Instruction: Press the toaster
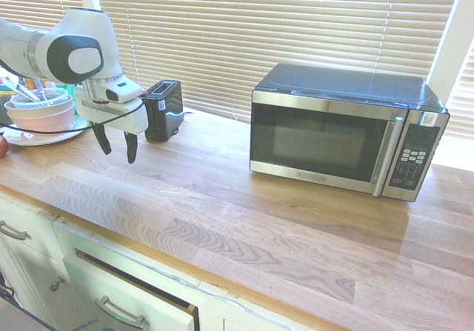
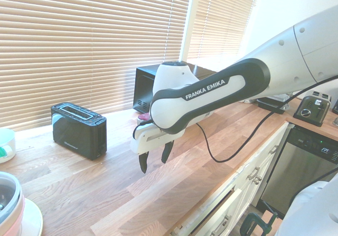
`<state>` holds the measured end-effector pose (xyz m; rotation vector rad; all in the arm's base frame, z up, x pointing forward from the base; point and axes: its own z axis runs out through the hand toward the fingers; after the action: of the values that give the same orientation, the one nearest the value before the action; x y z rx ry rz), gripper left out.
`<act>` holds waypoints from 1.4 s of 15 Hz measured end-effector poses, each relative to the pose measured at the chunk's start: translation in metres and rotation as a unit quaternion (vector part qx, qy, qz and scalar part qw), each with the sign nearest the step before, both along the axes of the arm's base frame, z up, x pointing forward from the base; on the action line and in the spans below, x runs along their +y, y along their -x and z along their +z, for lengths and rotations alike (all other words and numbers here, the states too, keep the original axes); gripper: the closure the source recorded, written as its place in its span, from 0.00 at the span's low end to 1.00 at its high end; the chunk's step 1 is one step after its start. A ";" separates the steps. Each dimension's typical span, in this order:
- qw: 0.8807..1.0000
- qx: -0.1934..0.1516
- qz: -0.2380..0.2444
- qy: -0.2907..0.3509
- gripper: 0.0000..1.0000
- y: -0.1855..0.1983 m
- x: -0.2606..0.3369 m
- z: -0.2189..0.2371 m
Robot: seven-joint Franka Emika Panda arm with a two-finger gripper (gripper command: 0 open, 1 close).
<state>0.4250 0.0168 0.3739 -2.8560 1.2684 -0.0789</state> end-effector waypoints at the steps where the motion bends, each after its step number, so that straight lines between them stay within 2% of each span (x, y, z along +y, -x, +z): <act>1: 1.000 0.000 -0.001 0.000 0.00 0.000 -0.001 -0.001; 3: 1.000 -0.011 -0.002 0.005 0.00 -0.003 -0.006 0.001; 8: 0.995 -0.092 0.026 0.024 0.00 -0.016 0.004 0.019; 12: 0.984 -0.160 0.069 0.036 0.00 -0.027 0.016 0.034; 18: 0.971 -0.195 0.132 0.038 0.00 -0.057 0.055 0.065; 21: 0.969 -0.199 0.142 0.041 0.00 -0.084 0.070 0.062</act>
<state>0.5092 0.0865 0.4361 -2.8478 0.7924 -0.6745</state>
